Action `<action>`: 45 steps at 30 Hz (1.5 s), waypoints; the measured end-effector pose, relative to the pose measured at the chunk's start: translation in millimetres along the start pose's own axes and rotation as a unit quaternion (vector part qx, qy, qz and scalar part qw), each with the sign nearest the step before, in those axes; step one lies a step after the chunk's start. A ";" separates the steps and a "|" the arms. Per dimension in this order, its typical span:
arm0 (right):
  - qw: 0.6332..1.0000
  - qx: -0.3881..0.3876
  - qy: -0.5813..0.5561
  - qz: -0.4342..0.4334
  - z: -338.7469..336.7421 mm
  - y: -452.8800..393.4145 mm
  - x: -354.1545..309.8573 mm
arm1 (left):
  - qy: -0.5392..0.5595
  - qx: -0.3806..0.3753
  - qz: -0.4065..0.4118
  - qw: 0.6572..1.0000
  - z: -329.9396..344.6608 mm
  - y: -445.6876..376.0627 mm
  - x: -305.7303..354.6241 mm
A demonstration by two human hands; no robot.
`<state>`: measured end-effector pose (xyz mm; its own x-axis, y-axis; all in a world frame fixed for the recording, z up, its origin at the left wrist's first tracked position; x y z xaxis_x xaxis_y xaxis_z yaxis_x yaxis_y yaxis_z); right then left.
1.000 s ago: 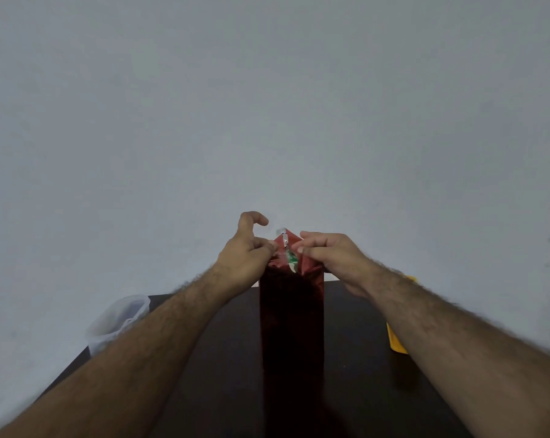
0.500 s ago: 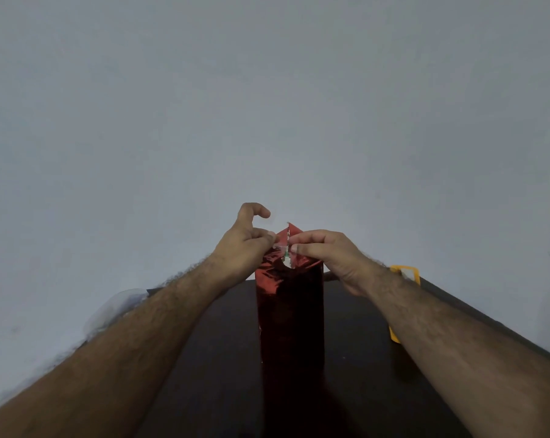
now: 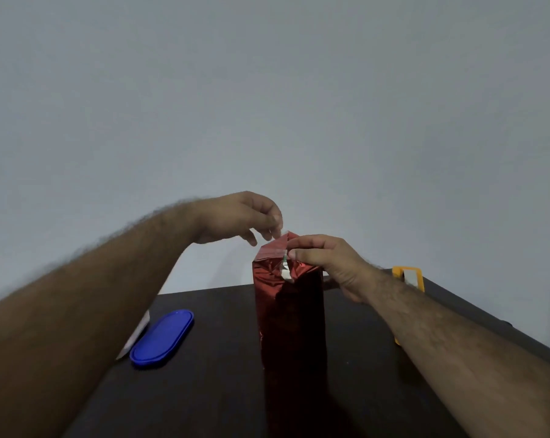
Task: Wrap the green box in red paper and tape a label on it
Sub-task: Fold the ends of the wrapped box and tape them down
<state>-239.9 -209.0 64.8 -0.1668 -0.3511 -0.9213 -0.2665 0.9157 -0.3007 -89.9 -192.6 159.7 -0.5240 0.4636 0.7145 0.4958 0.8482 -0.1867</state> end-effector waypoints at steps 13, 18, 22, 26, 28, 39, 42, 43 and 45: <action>1.000 -0.012 0.001 -0.007 -0.1 -8.7 7.7 | 0.017 -0.188 -0.152 0.970 35.9 -35.8 -22.3; 1.000 -0.013 -0.006 -0.016 -0.8 -7.7 7.2 | -0.029 -0.175 -0.190 0.966 41.3 -45.5 -28.0; 1.000 -0.013 -0.008 -0.011 -0.1 -7.5 6.9 | -0.065 -0.146 -0.213 0.964 40.1 -49.2 -26.4; 1.000 -0.016 -0.006 -0.004 1.3 -10.1 9.7 | -0.114 -0.107 -0.258 0.953 35.8 -51.9 -27.5; 1.000 -0.012 -0.003 -0.002 -0.2 -10.7 10.5 | -0.131 -0.093 -0.291 0.943 33.7 -52.5 -30.6; 1.000 -0.023 -0.009 -0.008 -0.2 -2.8 2.4 | -0.145 0.000 -0.345 0.927 13.1 -56.6 -32.8; 1.000 -0.013 -0.009 -0.006 -1.0 -3.7 2.5 | -0.126 0.008 -0.384 0.915 4.3 -39.6 -47.9; 1.000 -0.009 -0.010 -0.002 -1.3 -4.7 3.6 | -0.117 0.012 -0.397 0.910 1.3 -33.4 -55.2; 1.000 -0.005 -0.007 0.007 -1.1 -6.0 5.7 | -0.100 0.025 -0.416 0.904 -8.8 -22.3 -69.2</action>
<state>-240.2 -216.7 61.6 -0.1574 -0.3356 -0.9288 -0.2731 0.9186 -0.2856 -58.6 -245.9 120.4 -0.8179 -0.3066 0.4868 -0.1557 0.9325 0.3259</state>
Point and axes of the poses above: each hand's wrist, its own y-axis away from the middle knuckle, its own z-axis out of the palm, x = y × z, the point moved 10 cm from there along -y, towards the middle knuckle, and after that the axes turned 8 degrees about y, right-handed, at the moved point
